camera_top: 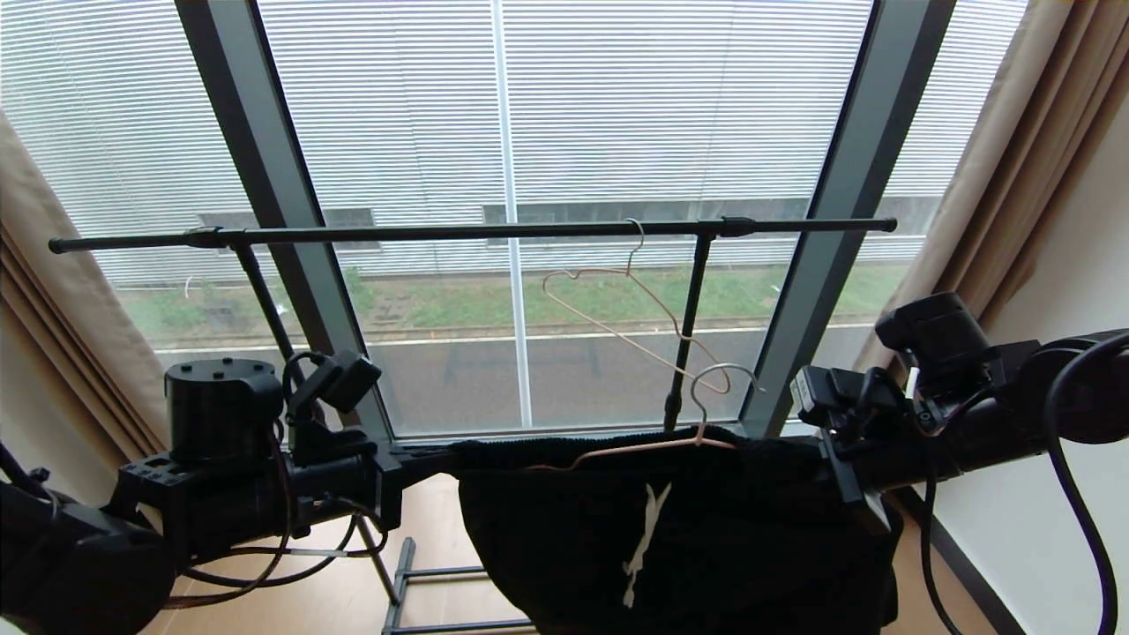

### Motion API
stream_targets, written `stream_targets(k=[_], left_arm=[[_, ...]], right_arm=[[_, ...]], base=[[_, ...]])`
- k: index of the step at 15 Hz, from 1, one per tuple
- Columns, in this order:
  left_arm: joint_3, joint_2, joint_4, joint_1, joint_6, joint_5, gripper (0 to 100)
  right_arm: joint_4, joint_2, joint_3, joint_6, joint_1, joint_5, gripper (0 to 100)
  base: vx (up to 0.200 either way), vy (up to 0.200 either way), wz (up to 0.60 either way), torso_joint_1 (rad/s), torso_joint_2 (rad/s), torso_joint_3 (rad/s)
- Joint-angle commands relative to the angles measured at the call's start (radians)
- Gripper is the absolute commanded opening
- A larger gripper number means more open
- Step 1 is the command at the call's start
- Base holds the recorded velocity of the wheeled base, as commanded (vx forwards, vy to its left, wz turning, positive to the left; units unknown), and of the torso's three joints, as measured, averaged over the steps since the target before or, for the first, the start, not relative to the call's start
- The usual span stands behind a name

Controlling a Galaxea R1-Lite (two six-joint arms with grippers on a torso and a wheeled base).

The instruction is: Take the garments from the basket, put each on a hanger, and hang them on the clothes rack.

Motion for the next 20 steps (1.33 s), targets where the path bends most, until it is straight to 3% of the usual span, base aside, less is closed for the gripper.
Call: stream_targets(k=[1,2,5,9,13,15,18,20], left_arm=[[-0.167,-0.104,0.234,-0.016,0.006,0.008,0],[-0.245,-0.115,0.357,-0.032,0.032,0.063,0],[-0.371,-0.116,0.522,-0.131,0.078,0.259,0],[-0.544,-0.107,0.734,-0.223,0.084,0.373,0],[-0.606,-0.101,0.780,-0.243,0.084,0.398,0],[-0.666,-0.101,0.825,-0.247,0.096,0.410,0],[-0.701,-0.081,0.851,-0.266,0.113,0.416,0],[-0.695,-0.026,0.851,-0.318,0.113,0.474,0]], right_arm=[[-0.043,0.006,0.004,0.018,0.019,0.001,0],[-0.073,0.005,0.012,0.043,0.025,0.001,0],[-0.095,0.005,0.012,0.056,0.037,0.001,0],[-0.122,0.008,0.015,0.084,0.048,-0.004,0],[-0.155,0.037,0.015,0.098,0.048,-0.011,0],[-0.215,0.054,0.030,0.102,0.050,-0.084,0],[-0.244,0.055,0.039,0.109,0.050,-0.084,0],[-0.262,0.052,0.039,0.151,0.053,-0.067,0]], base=[[0.000,0.000,0.00,0.000,0.00,0.000],[0.000,0.000,0.00,0.000,0.00,0.000],[0.000,0.000,0.00,0.000,0.00,0.000],[0.000,0.000,0.00,0.000,0.00,0.000],[0.000,0.000,0.00,0.000,0.00,0.000],[0.000,0.000,0.00,0.000,0.00,0.000],[0.000,0.000,0.00,0.000,0.00,0.000],[0.000,0.000,0.00,0.000,0.00,0.000]])
